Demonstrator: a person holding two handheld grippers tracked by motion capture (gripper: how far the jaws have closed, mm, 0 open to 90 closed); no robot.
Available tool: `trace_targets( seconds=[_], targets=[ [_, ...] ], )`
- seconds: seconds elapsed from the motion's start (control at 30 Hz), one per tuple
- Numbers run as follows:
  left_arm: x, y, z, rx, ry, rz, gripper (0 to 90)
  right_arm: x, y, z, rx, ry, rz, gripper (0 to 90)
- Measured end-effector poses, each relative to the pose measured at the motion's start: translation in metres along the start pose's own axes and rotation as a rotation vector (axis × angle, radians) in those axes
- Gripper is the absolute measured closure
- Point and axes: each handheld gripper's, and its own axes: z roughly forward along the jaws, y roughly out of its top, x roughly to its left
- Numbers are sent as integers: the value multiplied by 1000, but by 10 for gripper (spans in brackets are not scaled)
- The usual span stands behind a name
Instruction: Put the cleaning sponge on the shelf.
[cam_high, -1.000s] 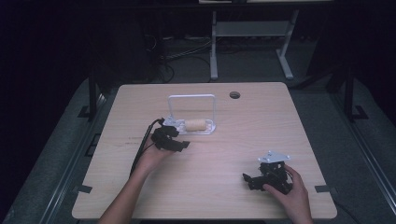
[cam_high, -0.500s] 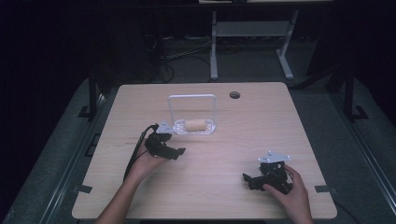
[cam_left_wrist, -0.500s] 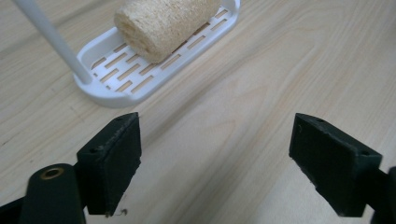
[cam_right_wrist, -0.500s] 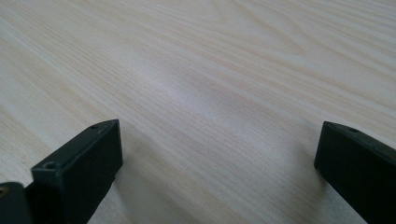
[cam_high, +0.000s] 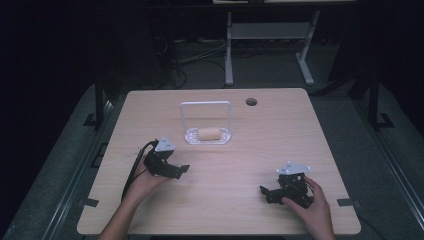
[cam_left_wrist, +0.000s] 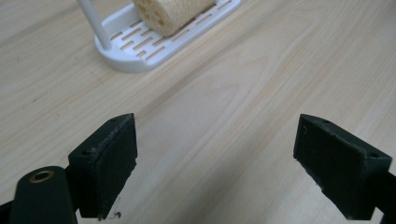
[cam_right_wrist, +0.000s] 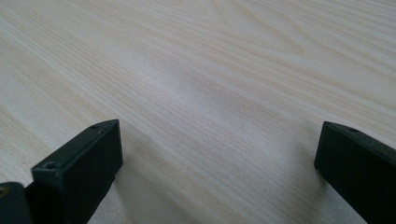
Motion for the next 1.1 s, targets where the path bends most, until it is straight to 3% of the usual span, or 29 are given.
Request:
trace_targets(
  seconds=[0.5, 1.1],
  targets=[
    [5, -41, -25, -3, 58, -30, 132, 0, 0, 0, 0, 0, -1, 6],
    [-2, -84, -43, 29, 71, -39, 132, 0, 0, 0, 0, -1, 3, 6]
  ],
)
